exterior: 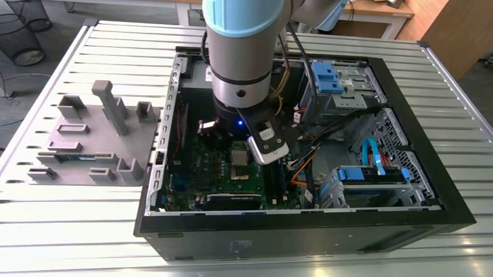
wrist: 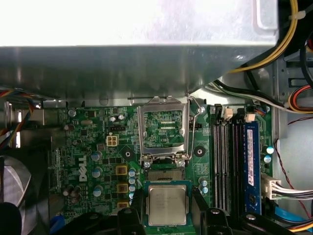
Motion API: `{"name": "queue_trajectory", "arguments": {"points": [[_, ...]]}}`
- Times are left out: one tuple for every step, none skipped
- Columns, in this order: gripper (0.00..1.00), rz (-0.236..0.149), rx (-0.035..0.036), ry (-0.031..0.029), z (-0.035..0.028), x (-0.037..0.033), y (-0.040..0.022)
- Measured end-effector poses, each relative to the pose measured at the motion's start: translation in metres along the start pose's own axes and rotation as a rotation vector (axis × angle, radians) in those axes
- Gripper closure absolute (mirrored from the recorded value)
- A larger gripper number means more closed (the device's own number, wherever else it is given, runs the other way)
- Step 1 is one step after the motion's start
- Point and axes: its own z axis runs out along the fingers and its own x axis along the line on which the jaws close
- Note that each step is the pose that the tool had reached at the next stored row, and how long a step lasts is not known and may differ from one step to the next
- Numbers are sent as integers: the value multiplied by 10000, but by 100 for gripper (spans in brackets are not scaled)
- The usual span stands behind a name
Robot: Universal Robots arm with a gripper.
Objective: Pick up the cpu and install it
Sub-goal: 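Place the cpu into insertion slot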
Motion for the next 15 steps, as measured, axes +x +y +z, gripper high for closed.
{"name": "queue_trajectory", "arguments": {"points": [[53, 0, -2, -1, 12, 0, -9], [53, 0, -3, -1, 24, 0, -22], [53, 1, -3, -2, 34, 0, -33], [53, 0, -3, -1, 43, 0, -43], [53, 0, -3, -2, 52, 1, -53], [53, 0, -2, -1, 62, 1, -62], [53, 0, -2, -1, 73, 1, -69], [53, 1, -4, -3, 85, 2, -73], [53, 2, -5, -2, 98, 3, -75], [53, 2, -3, -2, 108, 3, -78], [53, 1, -2, -2, 113, 3, -78], [53, 0, -1, 0, 113, 3, -78], [53, 0, 0, -1, 113, 3, -78], [53, 0, 0, 0, 113, 3, -78], [53, 1, -2, -1, 114, 3, -78]]}}
